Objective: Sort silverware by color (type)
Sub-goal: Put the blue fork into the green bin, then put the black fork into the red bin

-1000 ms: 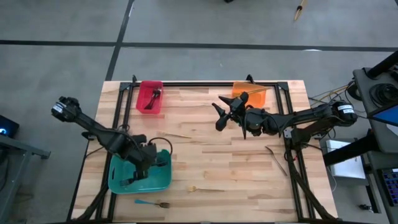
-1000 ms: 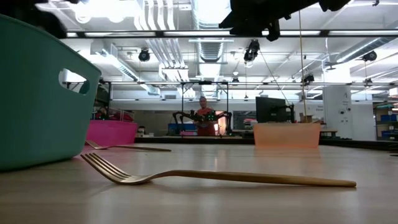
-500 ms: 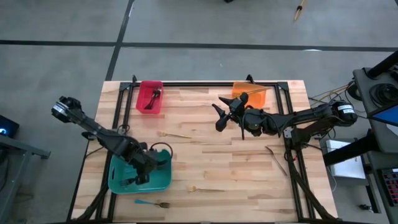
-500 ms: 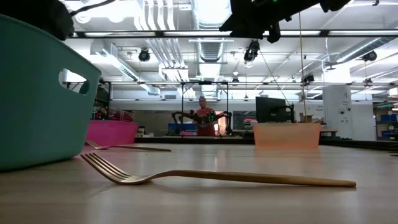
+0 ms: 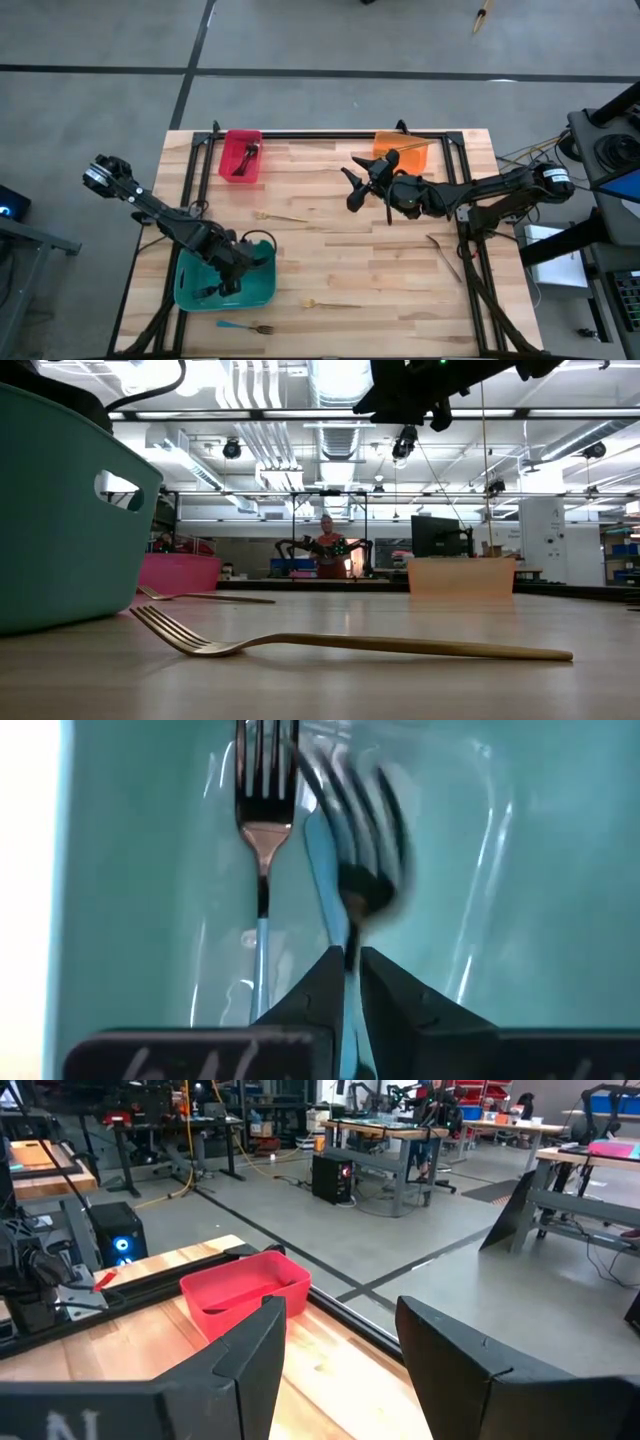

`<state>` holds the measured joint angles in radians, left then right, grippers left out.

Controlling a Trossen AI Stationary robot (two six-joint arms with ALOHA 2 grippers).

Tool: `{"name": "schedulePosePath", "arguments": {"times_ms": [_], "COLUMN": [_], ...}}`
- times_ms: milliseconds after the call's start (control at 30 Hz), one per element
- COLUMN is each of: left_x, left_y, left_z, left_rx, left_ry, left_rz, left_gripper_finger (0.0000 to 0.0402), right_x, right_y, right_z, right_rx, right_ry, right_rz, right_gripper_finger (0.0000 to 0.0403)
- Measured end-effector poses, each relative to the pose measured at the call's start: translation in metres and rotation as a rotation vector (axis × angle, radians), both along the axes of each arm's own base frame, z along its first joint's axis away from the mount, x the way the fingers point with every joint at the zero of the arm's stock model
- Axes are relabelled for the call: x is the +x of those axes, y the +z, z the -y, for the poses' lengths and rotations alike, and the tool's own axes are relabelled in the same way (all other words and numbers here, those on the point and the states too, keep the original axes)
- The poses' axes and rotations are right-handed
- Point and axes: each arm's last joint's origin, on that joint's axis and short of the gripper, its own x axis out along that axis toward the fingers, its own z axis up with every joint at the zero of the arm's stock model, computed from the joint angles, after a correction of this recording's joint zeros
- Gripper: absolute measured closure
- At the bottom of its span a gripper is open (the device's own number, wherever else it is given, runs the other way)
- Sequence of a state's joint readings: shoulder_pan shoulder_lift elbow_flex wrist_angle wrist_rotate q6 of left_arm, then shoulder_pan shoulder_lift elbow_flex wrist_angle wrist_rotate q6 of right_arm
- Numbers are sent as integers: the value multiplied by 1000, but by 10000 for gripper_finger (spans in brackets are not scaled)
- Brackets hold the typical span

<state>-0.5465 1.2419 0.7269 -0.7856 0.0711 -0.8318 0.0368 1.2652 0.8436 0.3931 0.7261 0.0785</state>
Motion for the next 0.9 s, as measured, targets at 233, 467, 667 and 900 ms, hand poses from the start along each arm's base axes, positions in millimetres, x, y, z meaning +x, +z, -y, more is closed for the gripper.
{"name": "schedulePosePath", "arguments": {"times_ms": [233, 467, 667, 900], "left_x": [-1, 8, 19, 25], "left_y": [-3, 20, 53, 79], "left_z": [-1, 4, 4, -17], "left_rx": [7, -6, 165, 399], "left_ry": [-6, -67, -204, -285], "left_rz": [-8, 77, 291, 456], "left_gripper_finger": [375, 374, 374, 386], "right_x": [0, 0, 5, 1], "right_y": [-1, -2, 28, 58], "right_z": [0, 0, 14, 17], "right_rx": [0, 23, -8, 108], "right_ry": [0, 8, -23, 43], "right_rz": [-8, -4, -61, -273], "right_gripper_finger": [220, 220, 229, 243]}}
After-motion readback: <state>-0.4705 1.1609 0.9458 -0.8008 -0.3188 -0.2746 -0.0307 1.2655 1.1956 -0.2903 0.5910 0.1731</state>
